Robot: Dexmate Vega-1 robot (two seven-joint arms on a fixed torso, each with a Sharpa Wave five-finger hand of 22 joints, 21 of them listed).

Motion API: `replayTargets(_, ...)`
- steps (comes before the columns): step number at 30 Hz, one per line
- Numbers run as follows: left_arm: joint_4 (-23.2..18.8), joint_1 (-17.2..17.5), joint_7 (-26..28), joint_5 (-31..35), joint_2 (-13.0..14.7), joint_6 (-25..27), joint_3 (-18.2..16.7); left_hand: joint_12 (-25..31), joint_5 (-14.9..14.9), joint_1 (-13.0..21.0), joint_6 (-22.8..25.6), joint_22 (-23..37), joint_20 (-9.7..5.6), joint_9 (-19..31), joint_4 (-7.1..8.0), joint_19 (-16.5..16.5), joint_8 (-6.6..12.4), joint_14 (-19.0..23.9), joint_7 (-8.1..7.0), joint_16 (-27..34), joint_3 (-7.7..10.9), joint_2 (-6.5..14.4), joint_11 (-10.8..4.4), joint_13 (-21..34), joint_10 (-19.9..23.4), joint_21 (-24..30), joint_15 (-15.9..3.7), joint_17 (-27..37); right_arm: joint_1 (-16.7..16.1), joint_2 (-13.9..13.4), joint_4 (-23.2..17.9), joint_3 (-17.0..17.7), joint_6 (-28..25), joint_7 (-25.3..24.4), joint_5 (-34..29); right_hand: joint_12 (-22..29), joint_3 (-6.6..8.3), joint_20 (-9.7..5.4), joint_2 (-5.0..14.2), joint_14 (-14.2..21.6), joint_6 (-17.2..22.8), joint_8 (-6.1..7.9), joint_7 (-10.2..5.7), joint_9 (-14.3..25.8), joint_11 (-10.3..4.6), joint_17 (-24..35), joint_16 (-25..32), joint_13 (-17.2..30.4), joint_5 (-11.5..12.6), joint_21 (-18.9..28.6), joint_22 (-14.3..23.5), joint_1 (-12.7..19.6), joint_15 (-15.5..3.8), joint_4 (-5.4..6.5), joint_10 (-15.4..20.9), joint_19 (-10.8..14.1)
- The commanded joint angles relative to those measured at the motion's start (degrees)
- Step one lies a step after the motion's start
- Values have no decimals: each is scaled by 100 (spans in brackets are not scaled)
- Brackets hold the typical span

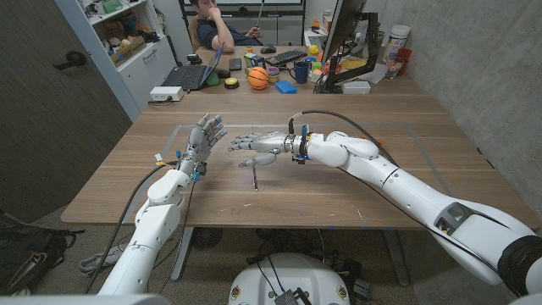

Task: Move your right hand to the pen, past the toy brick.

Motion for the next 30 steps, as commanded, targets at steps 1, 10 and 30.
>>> replayTargets(1,25,2,-57,-26,14,-19,-32,19,40,-33,37,12,14,10,-11,33,16,41,-25,47,-23,38,-15,20,50,-20,19,22,113,41,-20,-191,-255,247,-186,37,14,-29,33,-35,78,52,-25,10,-13,18,18,18,20,-19,30,97,15,-35,69,-378)
replayTargets(10,66,-13,-91,-46,25,-23,-51,15,41,-35,41,12,9,11,-7,37,12,38,-36,44,-36,38,-25,20,44,-28,17,22,234,135,101,-327,-373,334,-244,38,21,-49,52,-3,94,50,-26,11,-19,18,20,17,14,-34,33,137,6,-56,83,-351)
replayTargets(30,182,-93,-148,-67,47,-15,-53,15,44,-37,49,13,16,12,-3,35,6,37,-41,43,-57,40,-11,20,47,-46,20,23,327,160,145,-450,-498,494,-183,32,14,-52,86,5,100,37,-28,15,11,23,4,18,-2,-78,38,185,5,-74,84,-324)
